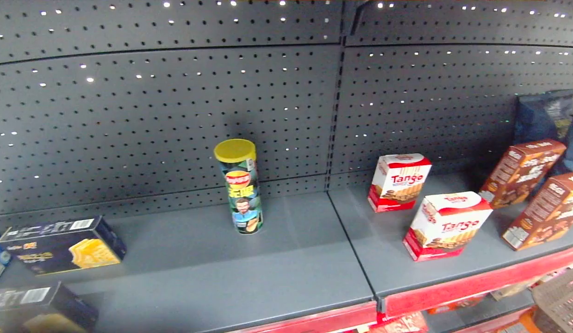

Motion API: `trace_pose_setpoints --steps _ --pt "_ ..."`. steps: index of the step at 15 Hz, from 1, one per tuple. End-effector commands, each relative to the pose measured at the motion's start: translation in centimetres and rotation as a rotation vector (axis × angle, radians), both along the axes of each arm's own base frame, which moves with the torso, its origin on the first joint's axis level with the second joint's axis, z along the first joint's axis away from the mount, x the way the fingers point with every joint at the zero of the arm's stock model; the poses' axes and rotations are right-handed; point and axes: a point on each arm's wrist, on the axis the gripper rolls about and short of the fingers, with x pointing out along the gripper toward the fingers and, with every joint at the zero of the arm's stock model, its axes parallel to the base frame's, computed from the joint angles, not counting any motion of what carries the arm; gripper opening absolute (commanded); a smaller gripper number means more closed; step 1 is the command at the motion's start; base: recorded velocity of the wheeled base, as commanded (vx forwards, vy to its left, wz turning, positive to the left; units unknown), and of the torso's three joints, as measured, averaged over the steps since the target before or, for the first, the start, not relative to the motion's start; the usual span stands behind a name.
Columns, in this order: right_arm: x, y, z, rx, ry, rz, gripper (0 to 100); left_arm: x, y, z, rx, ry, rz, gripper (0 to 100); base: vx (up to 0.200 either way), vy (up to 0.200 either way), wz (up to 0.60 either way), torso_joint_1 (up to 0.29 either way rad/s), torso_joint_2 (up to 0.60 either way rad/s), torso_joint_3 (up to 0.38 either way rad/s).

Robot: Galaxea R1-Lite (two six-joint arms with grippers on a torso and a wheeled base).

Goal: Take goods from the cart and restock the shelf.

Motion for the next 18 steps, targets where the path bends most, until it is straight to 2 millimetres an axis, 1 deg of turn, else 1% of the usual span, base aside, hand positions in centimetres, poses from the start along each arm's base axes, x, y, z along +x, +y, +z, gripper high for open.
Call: trace_pose_setpoints --steps 1,14,18 --pt "0.01 0.0 0.0 0.0 0.002 0.0 100 0.0 0.0 0.0 0.0 0.0 -0.001 100 0.0 0.0 -0.6 0.007 0.0 -0.002" --pt "0.01 0.0 0.0 0.0 0.002 0.0 100 0.0 0.0 0.0 0.0 0.0 -0.001 100 0.0 0.0 -0.6 0.003 0.0 0.003" --pt "0.01 0.0 0.02 0.0 0.0 0.0 100 0.0 0.0 0.0 0.0 0.0 -0.001 100 0.0 0.0 0.0 0.0 0.0 0.0"
